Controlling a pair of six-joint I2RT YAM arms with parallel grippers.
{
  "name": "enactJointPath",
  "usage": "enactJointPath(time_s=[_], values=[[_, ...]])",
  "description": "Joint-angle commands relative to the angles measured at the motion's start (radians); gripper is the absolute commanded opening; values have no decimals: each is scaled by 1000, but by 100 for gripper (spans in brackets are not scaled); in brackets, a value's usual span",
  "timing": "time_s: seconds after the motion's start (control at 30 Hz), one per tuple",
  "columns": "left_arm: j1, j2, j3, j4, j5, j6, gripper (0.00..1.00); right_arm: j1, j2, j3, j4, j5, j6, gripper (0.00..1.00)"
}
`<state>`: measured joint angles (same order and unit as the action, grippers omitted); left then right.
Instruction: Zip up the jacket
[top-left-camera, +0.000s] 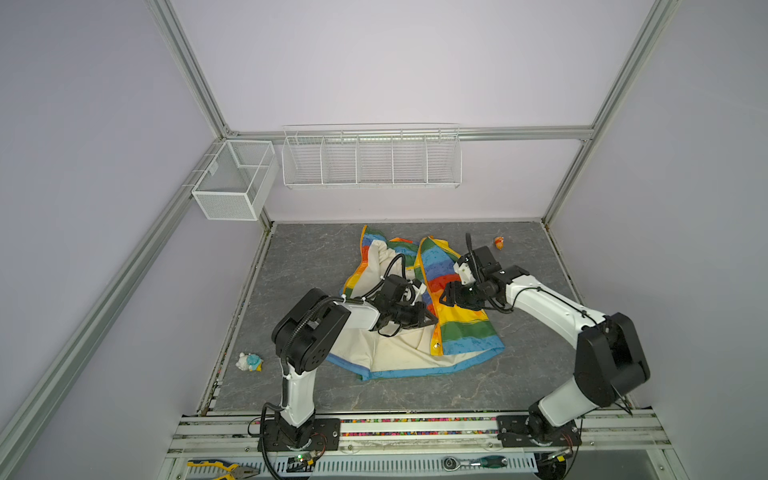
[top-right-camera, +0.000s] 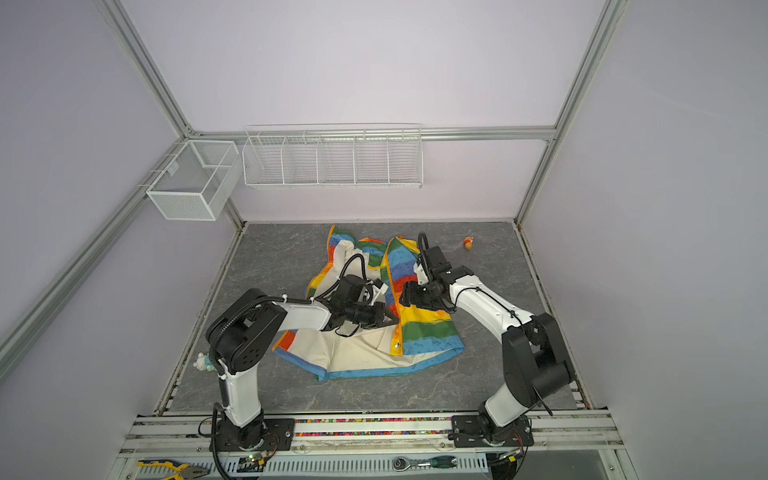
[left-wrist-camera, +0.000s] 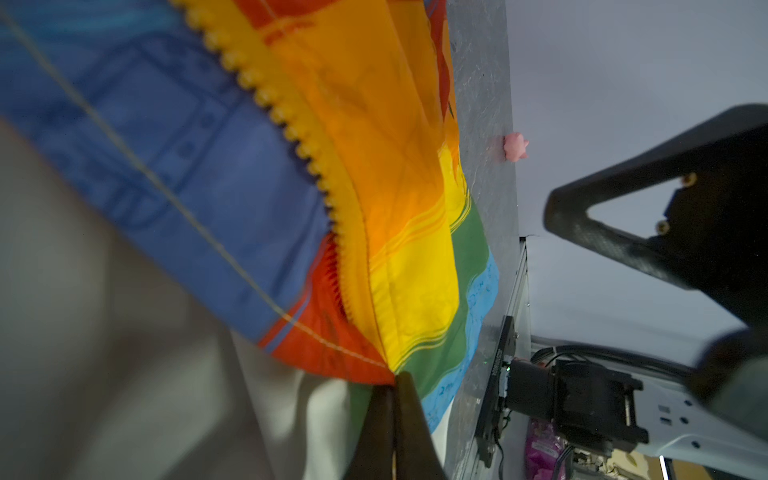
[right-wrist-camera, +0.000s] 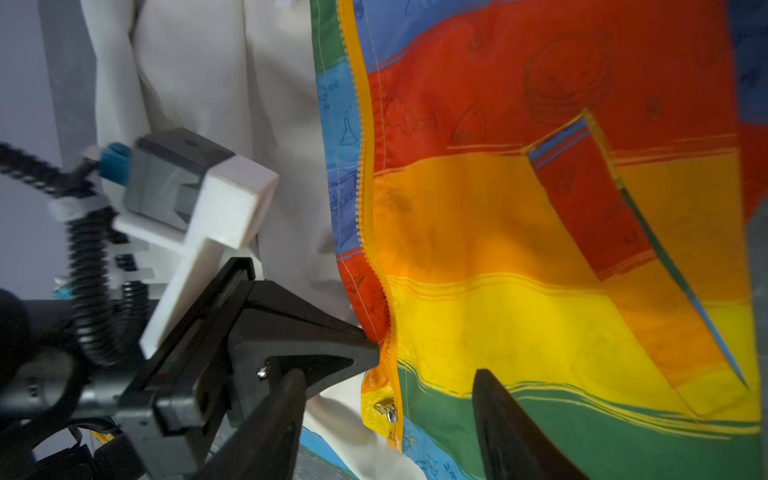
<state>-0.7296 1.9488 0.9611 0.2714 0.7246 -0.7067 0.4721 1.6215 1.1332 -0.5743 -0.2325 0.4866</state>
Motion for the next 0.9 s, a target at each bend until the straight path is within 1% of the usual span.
enactJointPath(time_s=[0.0,0.13,0.23,0.3,0.5,0.6,0.7,0.73,0.8,0.87], values=[[-5,-29,-1,-14,-19,19,0,25,53,-3,5,8,20,65],[-5,-51,-10,-9,-20,18,0,32,96,5,28,13,29,60],[-5,-64,-10,-5,-15,17,0,33,116,11,36,16,33,50],[-5,-71,-10,0,-11,15,0,31,125,16,38,18,38,42],[-5,-77,-11,5,-2,10,0,32,122,22,63,-6,59,9],[-5,-84,-14,10,-1,7,1,30,104,28,57,1,70,7],[-5,-94,-19,4,-18,11,31,31,77,34,56,-15,75,7],[-5,-92,-21,3,-23,12,37,30,66,36,55,-19,76,7],[-5,-86,-22,10,-24,13,41,29,48,40,52,-24,79,7],[-5,-77,-24,20,-24,11,43,28,29,46,44,-29,79,7]])
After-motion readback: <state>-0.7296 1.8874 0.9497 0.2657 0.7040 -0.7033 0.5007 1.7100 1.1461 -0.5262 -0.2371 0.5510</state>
